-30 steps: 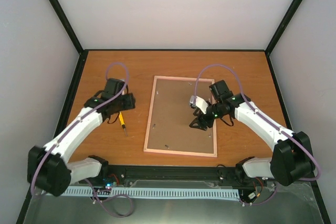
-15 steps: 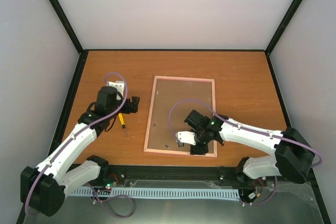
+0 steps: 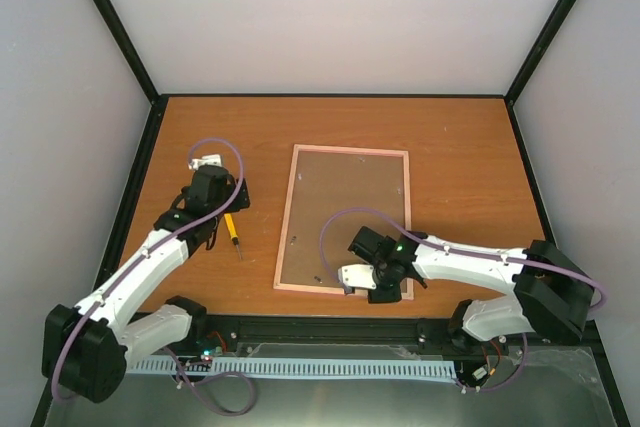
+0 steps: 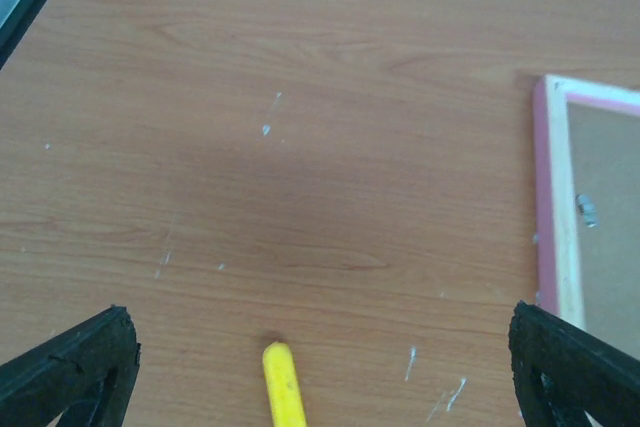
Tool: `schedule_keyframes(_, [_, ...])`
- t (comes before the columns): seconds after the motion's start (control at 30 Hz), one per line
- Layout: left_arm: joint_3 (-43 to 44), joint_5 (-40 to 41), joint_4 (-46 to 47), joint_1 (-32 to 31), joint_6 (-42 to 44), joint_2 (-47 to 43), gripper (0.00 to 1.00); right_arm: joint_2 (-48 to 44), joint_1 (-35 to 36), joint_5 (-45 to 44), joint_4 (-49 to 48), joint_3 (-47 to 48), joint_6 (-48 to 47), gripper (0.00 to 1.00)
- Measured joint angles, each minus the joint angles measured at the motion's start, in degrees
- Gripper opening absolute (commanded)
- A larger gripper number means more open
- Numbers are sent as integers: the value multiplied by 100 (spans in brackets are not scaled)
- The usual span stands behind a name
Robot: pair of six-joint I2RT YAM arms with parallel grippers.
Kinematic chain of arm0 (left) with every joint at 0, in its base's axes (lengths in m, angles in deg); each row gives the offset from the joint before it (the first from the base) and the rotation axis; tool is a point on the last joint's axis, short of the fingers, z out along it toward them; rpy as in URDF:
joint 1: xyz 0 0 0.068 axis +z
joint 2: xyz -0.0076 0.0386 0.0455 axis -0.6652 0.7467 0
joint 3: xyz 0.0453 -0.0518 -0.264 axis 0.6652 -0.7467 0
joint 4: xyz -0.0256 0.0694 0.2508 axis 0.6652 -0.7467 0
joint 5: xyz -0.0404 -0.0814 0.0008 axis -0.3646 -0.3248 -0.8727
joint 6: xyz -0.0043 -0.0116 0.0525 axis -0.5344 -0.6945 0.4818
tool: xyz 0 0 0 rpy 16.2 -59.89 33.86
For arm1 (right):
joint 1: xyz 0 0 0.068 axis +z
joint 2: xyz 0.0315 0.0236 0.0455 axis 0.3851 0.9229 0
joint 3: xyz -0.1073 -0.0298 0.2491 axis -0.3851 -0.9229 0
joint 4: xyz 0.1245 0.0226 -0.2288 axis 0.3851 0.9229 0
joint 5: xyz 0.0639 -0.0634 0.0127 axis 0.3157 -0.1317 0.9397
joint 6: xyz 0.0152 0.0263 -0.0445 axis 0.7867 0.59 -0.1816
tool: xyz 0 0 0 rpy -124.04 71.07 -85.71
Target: Take the photo out of the frame
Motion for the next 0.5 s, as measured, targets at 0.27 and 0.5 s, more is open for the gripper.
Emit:
schedule_keyframes(0.27, [-74, -44, 127, 0, 225, -422, 100, 247, 94, -404, -234, -4, 164, 43])
schedule_keyframes(0.5, [-271, -1104, 597, 0, 702, -796, 98, 363, 105, -1001, -636, -13, 304, 32])
